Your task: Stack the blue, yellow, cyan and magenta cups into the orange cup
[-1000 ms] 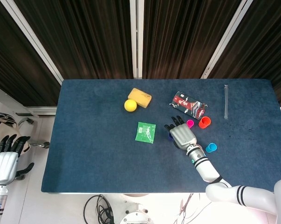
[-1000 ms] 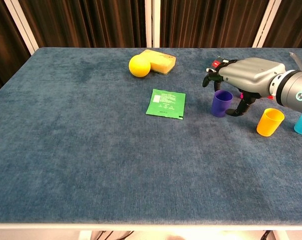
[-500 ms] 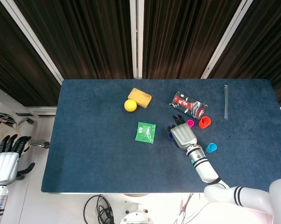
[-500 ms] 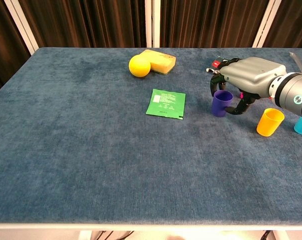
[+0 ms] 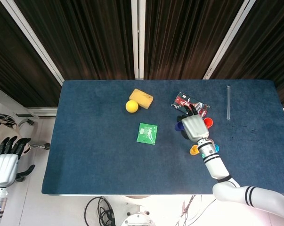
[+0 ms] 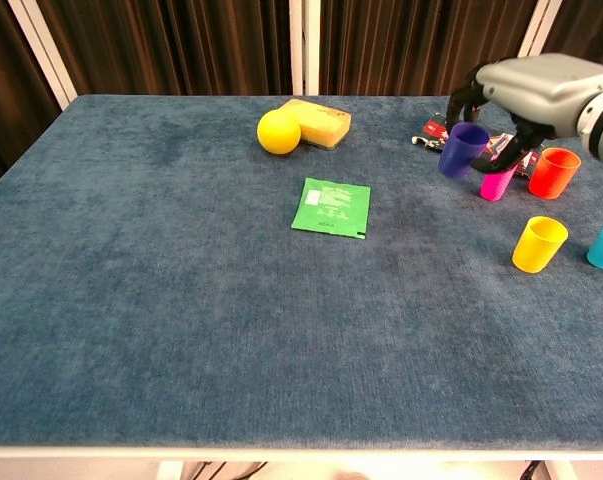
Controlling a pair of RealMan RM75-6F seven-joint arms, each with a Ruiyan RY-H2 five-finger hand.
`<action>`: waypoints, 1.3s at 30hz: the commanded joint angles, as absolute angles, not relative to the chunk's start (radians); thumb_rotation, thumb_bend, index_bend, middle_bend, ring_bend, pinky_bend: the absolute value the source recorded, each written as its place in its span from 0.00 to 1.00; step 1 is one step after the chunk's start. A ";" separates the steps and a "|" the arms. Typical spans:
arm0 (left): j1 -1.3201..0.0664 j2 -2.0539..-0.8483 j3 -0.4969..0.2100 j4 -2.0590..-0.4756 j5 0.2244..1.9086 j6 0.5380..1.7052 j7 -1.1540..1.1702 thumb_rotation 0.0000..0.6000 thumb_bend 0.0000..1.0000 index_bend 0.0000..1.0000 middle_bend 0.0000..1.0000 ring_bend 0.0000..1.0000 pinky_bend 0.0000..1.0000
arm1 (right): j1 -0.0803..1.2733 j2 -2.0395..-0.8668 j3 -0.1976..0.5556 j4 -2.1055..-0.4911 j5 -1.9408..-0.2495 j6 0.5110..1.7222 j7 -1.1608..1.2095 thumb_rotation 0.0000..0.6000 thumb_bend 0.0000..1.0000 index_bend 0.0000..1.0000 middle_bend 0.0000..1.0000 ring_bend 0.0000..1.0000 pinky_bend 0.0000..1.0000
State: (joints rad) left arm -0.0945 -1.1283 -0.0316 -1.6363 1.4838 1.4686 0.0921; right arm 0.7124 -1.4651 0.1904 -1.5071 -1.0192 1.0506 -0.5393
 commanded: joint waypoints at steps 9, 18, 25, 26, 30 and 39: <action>-0.107 -1.139 -0.036 -1.617 1.482 1.450 0.079 1.00 0.19 0.15 0.14 0.03 0.00 | 0.675 -1.382 0.215 -1.424 -0.918 1.054 -0.542 1.00 0.33 0.46 0.49 0.07 0.00; -0.121 -1.136 -0.042 -1.622 1.484 1.441 0.082 1.00 0.19 0.15 0.14 0.03 0.00 | 0.674 -1.397 0.192 -1.375 -0.878 1.018 -0.562 1.00 0.33 0.46 0.48 0.07 0.00; -0.125 -1.138 -0.043 -1.625 1.484 1.439 0.088 1.00 0.19 0.15 0.14 0.03 0.00 | 0.676 -1.408 0.179 -1.366 -0.863 1.014 -0.589 1.00 0.33 0.46 0.48 0.07 0.00; -0.124 -1.138 -0.043 -1.625 1.484 1.440 0.088 1.00 0.19 0.15 0.14 0.03 0.00 | 0.677 -1.408 0.178 -1.367 -0.856 1.013 -0.595 1.00 0.33 0.46 0.48 0.07 0.00; -0.122 -1.135 -0.042 -1.625 1.482 1.440 0.086 1.00 0.19 0.15 0.14 0.03 0.00 | 0.680 -1.408 0.179 -1.373 -0.825 1.014 -0.623 1.00 0.33 0.46 0.46 0.07 0.00; -0.123 -1.138 -0.040 -1.619 1.480 1.438 0.083 1.00 0.19 0.15 0.14 0.03 0.00 | 0.683 -1.394 0.179 -1.395 -0.806 0.997 -0.615 1.00 0.28 0.07 0.16 0.00 0.00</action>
State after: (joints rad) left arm -0.1231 -1.1382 -0.0398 -1.6191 1.4803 1.4382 0.0826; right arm 0.6831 -1.3971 0.1779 -1.3918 -0.8030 0.9977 -0.6200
